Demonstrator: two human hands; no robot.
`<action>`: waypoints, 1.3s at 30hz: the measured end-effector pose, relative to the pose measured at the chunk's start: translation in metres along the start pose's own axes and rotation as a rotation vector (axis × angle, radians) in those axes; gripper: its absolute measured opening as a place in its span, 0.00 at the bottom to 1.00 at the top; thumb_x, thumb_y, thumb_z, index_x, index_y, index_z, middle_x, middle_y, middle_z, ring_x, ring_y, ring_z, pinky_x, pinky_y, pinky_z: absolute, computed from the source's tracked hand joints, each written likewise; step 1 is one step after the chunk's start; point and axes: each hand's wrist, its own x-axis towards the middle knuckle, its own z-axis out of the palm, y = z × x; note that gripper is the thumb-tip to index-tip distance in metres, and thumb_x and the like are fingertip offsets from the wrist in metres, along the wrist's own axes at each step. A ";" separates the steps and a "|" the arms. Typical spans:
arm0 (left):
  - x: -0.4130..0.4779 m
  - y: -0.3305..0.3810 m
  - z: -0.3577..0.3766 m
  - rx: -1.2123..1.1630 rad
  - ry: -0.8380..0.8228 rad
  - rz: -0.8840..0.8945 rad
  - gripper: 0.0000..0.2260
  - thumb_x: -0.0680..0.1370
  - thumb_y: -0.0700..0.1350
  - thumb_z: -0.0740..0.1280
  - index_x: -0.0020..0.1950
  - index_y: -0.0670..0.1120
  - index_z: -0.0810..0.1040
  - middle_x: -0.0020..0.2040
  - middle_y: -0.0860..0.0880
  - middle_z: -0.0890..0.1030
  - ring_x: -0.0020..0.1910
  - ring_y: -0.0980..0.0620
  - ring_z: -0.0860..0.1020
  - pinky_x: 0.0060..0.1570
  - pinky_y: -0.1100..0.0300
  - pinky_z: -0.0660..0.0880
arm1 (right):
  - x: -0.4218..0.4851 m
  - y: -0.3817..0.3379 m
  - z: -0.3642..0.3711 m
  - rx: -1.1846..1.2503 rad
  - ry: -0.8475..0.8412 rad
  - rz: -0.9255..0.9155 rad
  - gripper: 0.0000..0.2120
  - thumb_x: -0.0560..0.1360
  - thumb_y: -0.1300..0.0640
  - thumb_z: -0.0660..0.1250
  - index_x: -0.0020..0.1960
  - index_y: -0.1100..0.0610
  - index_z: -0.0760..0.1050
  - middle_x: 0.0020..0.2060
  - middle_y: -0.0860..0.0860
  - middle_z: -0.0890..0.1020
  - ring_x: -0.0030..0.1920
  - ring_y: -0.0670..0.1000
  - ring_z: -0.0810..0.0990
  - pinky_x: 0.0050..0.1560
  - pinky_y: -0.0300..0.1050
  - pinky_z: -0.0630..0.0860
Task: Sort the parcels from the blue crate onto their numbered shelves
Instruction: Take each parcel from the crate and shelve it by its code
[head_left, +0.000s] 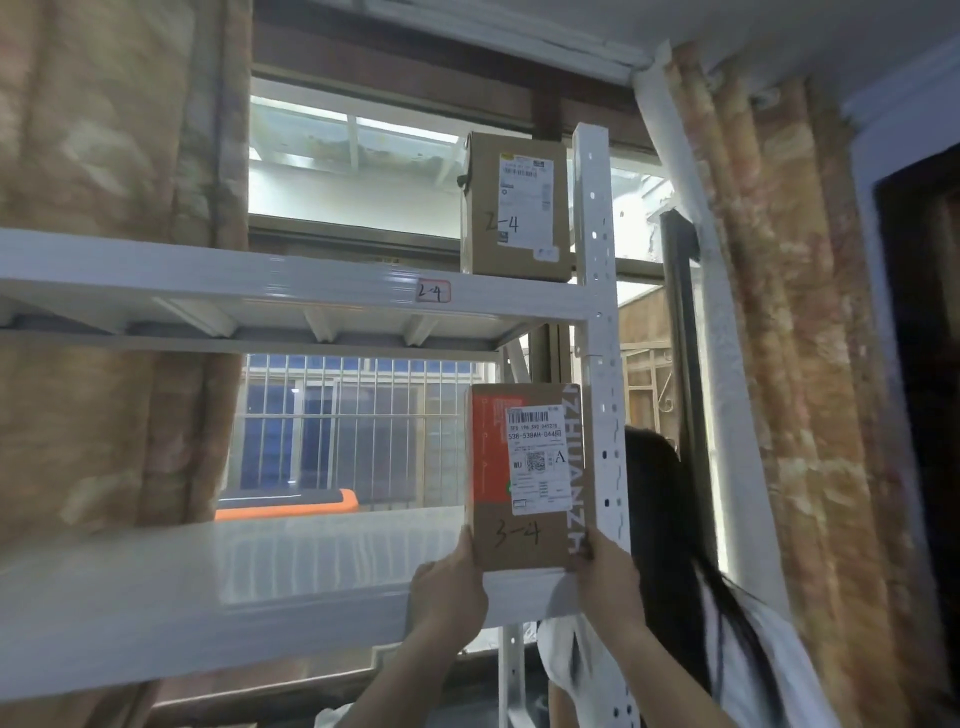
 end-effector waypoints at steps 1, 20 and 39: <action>0.002 -0.001 0.002 0.001 -0.006 -0.002 0.25 0.78 0.41 0.54 0.73 0.56 0.54 0.49 0.52 0.83 0.44 0.49 0.78 0.52 0.55 0.75 | -0.001 0.001 -0.001 0.002 -0.008 -0.005 0.16 0.79 0.66 0.58 0.59 0.52 0.77 0.44 0.46 0.82 0.45 0.47 0.80 0.45 0.42 0.78; -0.060 -0.105 -0.184 0.340 -0.067 -0.156 0.29 0.81 0.59 0.48 0.78 0.48 0.46 0.79 0.50 0.47 0.78 0.50 0.47 0.75 0.51 0.46 | -0.051 -0.147 0.057 -0.364 -0.161 -0.698 0.26 0.81 0.52 0.55 0.77 0.54 0.56 0.77 0.50 0.59 0.78 0.50 0.54 0.77 0.46 0.46; -0.409 -0.258 -0.567 0.461 -0.130 -0.920 0.26 0.82 0.54 0.49 0.77 0.44 0.50 0.78 0.45 0.48 0.77 0.48 0.47 0.74 0.53 0.45 | -0.411 -0.443 0.289 -0.387 -1.194 -0.951 0.24 0.82 0.49 0.51 0.75 0.56 0.61 0.74 0.56 0.64 0.72 0.57 0.66 0.73 0.50 0.61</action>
